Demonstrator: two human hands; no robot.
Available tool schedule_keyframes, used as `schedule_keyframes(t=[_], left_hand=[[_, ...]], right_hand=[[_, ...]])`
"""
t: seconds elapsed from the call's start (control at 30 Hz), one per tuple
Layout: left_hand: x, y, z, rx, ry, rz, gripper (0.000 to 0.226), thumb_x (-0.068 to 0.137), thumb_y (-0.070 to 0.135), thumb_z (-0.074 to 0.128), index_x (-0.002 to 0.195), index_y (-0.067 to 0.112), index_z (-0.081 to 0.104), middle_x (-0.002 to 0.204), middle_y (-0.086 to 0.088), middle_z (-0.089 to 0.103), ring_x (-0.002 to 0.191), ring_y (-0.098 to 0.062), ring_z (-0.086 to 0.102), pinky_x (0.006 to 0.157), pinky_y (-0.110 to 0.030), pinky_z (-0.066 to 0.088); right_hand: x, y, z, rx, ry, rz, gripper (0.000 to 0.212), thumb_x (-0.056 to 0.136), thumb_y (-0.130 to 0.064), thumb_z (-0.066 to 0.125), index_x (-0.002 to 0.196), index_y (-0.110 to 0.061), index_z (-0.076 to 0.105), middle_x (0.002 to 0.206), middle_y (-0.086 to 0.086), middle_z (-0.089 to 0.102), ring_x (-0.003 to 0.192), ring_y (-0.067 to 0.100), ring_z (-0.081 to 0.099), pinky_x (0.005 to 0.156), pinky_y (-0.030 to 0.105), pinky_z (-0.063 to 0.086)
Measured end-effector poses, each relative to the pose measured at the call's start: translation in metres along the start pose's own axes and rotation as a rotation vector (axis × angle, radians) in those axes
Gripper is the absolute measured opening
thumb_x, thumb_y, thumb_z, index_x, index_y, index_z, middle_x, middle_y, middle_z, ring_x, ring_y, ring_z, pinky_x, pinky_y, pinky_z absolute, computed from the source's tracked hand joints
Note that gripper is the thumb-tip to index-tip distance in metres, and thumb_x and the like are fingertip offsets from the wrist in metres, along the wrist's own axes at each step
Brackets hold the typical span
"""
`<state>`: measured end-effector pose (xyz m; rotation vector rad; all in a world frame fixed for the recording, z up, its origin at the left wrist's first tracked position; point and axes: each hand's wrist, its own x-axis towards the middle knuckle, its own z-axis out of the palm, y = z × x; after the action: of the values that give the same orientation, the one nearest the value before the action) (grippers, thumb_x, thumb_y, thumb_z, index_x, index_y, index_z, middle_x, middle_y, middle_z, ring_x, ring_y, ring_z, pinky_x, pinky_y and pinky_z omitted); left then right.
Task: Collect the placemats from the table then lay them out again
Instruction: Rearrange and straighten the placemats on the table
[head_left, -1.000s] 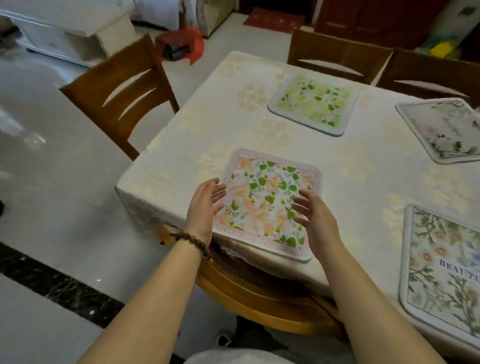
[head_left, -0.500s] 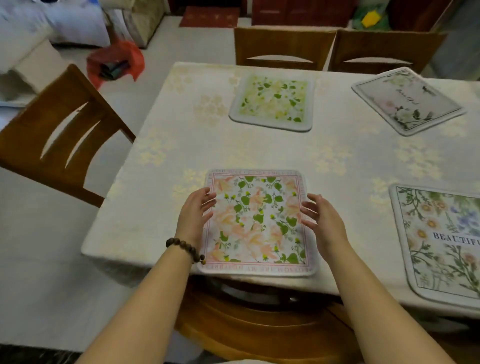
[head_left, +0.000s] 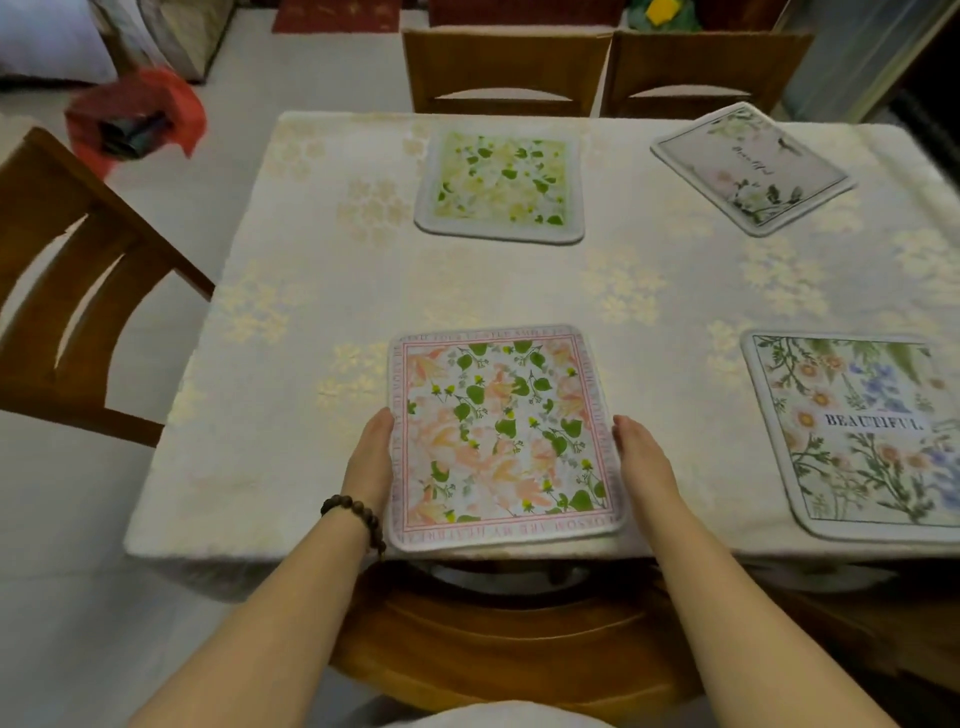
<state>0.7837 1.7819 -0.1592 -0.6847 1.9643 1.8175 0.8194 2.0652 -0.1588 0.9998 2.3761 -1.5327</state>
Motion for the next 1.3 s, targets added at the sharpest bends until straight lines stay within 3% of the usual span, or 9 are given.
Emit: schedule_keyframes(t=[0.1,0.33,0.5,0.73,0.87,0.97,1.03,1.17,1.3], left_hand=[[0.006,0.005,0.007,0.054,-0.013,-0.028,0.047,0.088,0.058,0.038,0.11,0.027,0.066,0.101,0.0,0.073,0.088,-0.02,0.071,0.077,-0.039,0.056],[0.009,0.018,0.021,0.064,-0.059,-0.042,0.046,0.089,0.061,0.037,0.098,0.029,0.068,0.079,0.014,0.075,0.064,-0.003,0.069,0.059,-0.024,0.041],[0.003,0.009,0.016,0.072,-0.032,0.013,0.041,0.082,0.064,0.037,0.086,0.035,0.066,0.088,0.013,0.069,0.086,-0.009,0.064,0.065,-0.027,0.04],[0.0,-0.014,0.013,0.071,-0.056,-0.047,0.069,0.082,0.07,0.037,0.137,0.03,0.049,0.133,0.005,0.057,0.12,-0.018,0.055,0.104,-0.048,0.04],[-0.003,-0.016,0.013,0.045,-0.053,-0.043,0.034,0.085,0.065,0.037,0.1,0.051,0.065,0.096,0.018,0.073,0.083,-0.004,0.07,0.077,-0.036,0.052],[-0.004,-0.009,0.012,-0.029,-0.041,-0.025,0.029,0.086,0.057,0.04,0.069,0.043,0.059,0.063,0.028,0.065,0.058,0.01,0.062,0.062,-0.025,0.047],[-0.004,-0.007,0.01,-0.088,-0.037,-0.008,0.021,0.093,0.049,0.04,0.081,0.04,0.054,0.068,0.03,0.066,0.07,0.01,0.063,0.06,-0.019,0.047],[-0.003,-0.009,0.002,-0.178,0.035,-0.026,0.044,0.096,0.047,0.042,0.134,0.026,0.047,0.124,0.014,0.051,0.116,-0.009,0.048,0.092,-0.031,0.04],[-0.008,-0.008,-0.007,-0.245,0.108,0.019,0.044,0.097,0.039,0.042,0.137,0.019,0.044,0.133,-0.001,0.052,0.119,-0.018,0.051,0.104,-0.039,0.04]], right_hand=[[-0.001,0.004,-0.004,0.062,0.018,0.016,0.034,0.099,-0.036,0.032,0.096,-0.013,0.057,0.077,-0.018,0.051,0.069,-0.005,0.048,0.056,0.017,0.033],[0.006,0.011,-0.025,0.066,0.029,0.048,0.032,0.101,-0.037,0.028,0.083,-0.026,0.052,0.083,-0.01,0.056,0.078,0.004,0.054,0.07,0.026,0.043],[0.0,0.011,-0.023,0.132,0.018,0.066,0.032,0.101,-0.042,0.028,0.081,-0.035,0.051,0.084,-0.019,0.054,0.08,-0.003,0.051,0.07,0.022,0.039],[-0.017,0.02,-0.017,0.101,0.011,0.072,0.031,0.101,-0.044,0.026,0.093,-0.036,0.055,0.086,-0.019,0.06,0.075,-0.006,0.054,0.056,0.014,0.036],[-0.016,0.028,-0.018,0.082,0.009,0.071,0.038,0.102,-0.043,0.025,0.1,-0.026,0.059,0.091,-0.011,0.065,0.073,-0.005,0.061,0.05,0.011,0.042],[-0.016,0.021,-0.018,0.092,0.036,0.044,0.037,0.102,-0.04,0.027,0.097,-0.023,0.058,0.087,-0.012,0.062,0.064,-0.02,0.057,0.041,0.001,0.038],[-0.017,0.014,-0.017,0.114,0.055,0.027,0.033,0.102,-0.041,0.028,0.096,-0.028,0.057,0.085,-0.013,0.061,0.061,-0.022,0.055,0.039,0.0,0.036],[-0.015,0.0,-0.011,0.152,-0.009,0.026,0.044,0.098,-0.051,0.028,0.111,-0.024,0.061,0.096,-0.005,0.07,0.074,0.001,0.069,0.047,0.012,0.047],[-0.015,-0.016,0.0,0.258,-0.086,0.006,0.049,0.096,-0.055,0.034,0.131,-0.026,0.055,0.116,-0.011,0.066,0.102,0.007,0.065,0.076,0.027,0.054]])
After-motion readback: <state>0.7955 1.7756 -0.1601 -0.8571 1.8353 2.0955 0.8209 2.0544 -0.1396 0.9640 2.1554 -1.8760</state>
